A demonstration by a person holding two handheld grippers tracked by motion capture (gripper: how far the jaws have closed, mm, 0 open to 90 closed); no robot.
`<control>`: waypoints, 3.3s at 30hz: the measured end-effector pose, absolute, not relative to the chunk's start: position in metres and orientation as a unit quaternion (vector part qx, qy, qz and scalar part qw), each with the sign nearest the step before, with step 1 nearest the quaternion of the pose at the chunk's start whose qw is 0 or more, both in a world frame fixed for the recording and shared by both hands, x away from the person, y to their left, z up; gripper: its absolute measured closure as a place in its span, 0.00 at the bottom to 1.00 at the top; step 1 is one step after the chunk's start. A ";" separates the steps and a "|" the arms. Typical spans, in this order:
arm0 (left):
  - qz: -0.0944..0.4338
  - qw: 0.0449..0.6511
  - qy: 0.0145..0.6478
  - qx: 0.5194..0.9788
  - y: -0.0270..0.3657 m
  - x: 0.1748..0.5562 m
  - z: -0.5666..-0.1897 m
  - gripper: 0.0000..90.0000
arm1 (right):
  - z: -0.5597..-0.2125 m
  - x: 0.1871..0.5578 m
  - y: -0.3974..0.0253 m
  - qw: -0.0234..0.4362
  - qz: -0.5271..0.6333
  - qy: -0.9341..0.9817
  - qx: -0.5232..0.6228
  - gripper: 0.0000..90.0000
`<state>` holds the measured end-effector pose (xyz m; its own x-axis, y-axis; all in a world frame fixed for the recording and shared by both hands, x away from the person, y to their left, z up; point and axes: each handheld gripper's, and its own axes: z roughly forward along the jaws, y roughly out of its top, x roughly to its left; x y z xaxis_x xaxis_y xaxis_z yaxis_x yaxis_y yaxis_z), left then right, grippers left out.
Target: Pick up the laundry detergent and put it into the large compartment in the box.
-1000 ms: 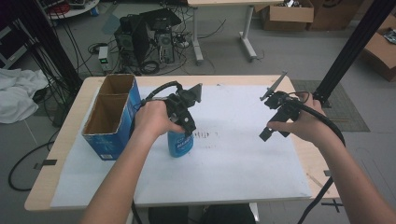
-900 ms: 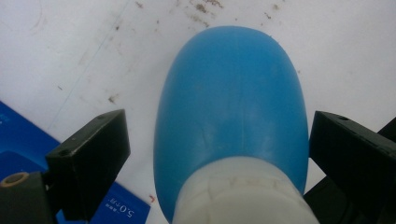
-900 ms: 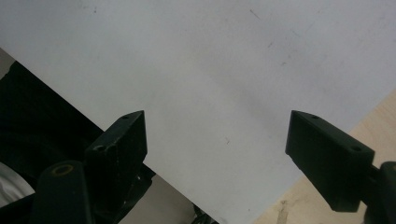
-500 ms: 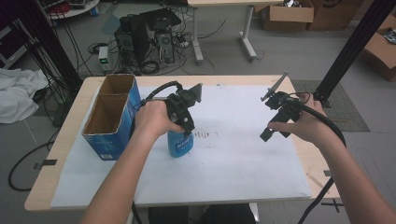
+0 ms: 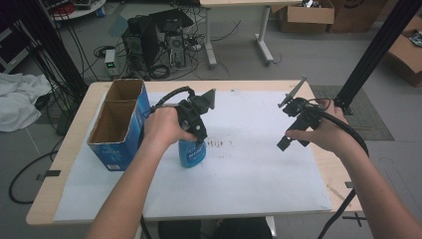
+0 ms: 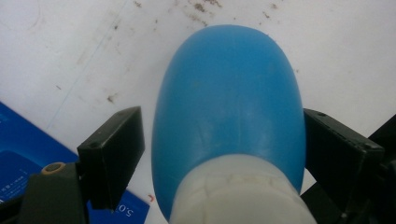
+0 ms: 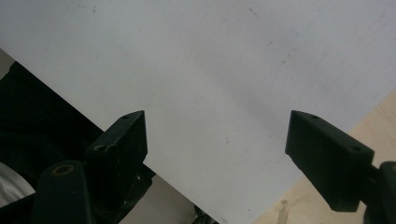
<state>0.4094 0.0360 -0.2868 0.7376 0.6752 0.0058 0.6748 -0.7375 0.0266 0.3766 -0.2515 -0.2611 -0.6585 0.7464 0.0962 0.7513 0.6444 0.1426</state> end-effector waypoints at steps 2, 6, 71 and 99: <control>0.006 0.012 0.362 0.932 0.036 0.409 -0.287 0.21 | -0.261 0.376 -0.251 0.015 -0.085 -0.907 -0.412 0.23; 0.006 0.012 0.362 0.932 0.036 0.409 -0.287 0.22 | -0.261 0.376 -0.251 0.015 -0.084 -0.907 -0.411 0.24; 0.006 0.013 0.451 0.892 0.064 0.410 -0.211 0.42 | -0.254 0.373 -0.254 0.013 -0.097 -0.906 -0.413 0.24; 0.020 0.054 0.661 0.748 0.189 0.404 -0.097 0.43 | -0.250 0.373 -0.258 0.013 -0.095 -0.905 -0.414 0.24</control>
